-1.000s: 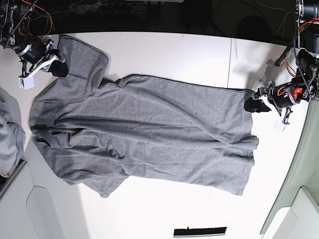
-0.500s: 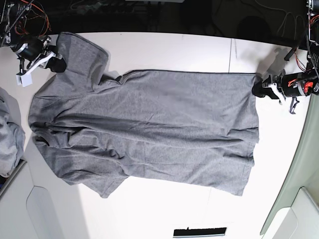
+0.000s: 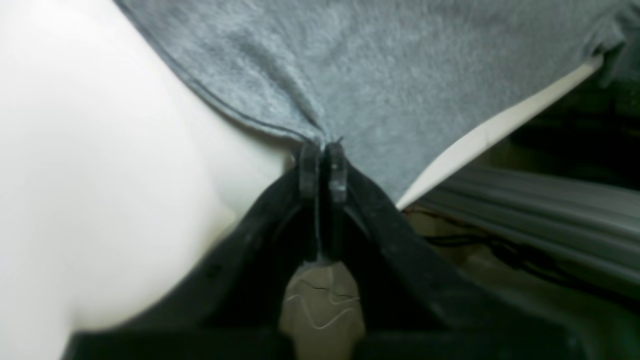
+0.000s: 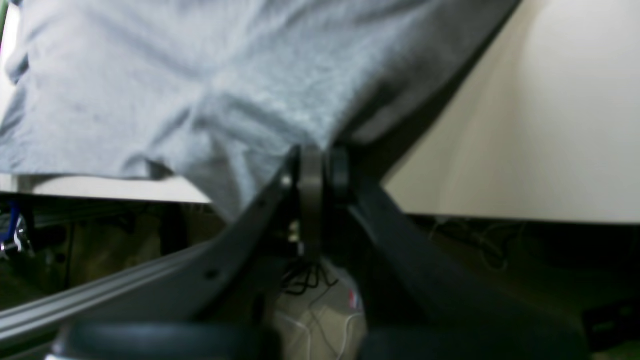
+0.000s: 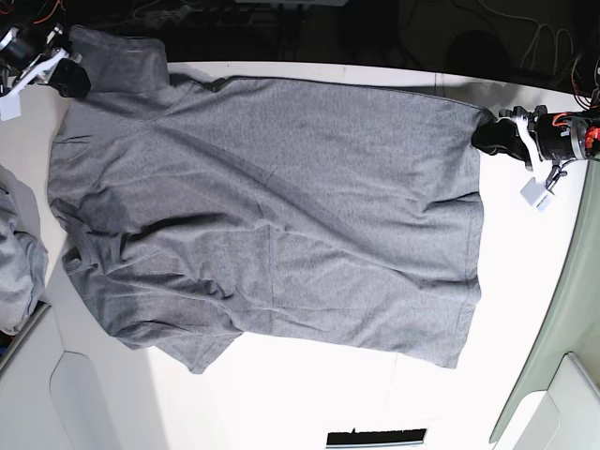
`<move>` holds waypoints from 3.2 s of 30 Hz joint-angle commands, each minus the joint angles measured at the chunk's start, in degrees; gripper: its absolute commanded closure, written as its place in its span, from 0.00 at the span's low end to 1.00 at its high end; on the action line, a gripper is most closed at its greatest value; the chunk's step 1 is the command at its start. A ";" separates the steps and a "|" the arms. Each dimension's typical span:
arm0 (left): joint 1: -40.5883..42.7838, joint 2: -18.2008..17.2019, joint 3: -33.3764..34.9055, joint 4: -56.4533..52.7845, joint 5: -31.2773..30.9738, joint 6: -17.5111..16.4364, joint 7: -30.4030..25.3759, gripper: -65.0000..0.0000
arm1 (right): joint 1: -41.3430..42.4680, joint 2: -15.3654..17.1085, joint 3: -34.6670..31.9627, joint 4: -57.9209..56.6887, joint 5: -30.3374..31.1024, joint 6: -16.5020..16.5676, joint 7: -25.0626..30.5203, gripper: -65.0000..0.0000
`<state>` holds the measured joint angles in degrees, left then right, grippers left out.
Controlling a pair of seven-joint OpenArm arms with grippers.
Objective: Layout the t-shirt on the table in an organized manner, then fold the t-shirt properly
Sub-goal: 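Grasp the shoulder and hem corners of one t-shirt side with both grippers, then lift the held t-shirt side and fold it lengthwise over the body, then release and regrasp the folded edge with both grippers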
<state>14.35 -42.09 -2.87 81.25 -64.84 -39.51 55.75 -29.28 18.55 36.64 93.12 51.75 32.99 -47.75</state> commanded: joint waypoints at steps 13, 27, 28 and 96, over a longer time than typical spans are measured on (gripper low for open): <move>11.87 -1.20 -16.13 9.51 -4.20 -0.49 0.22 1.00 | -8.63 0.42 6.71 6.86 7.17 1.38 -0.92 1.00; 4.52 4.15 -16.63 8.76 6.67 -0.49 -6.56 1.00 | 5.68 0.37 5.99 6.40 2.08 1.70 -0.70 1.00; 3.63 4.85 -16.63 8.15 8.15 -0.49 -7.61 1.00 | 6.93 0.37 5.46 6.01 1.77 1.70 -0.68 1.00; -9.88 17.27 -23.56 -16.96 6.49 -0.49 -9.16 0.41 | 25.03 -1.36 3.65 -27.50 -5.01 -0.17 9.14 0.33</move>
<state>5.04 -23.75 -26.02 63.37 -57.23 -39.44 47.20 -4.89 16.40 40.16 64.88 46.50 32.18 -38.61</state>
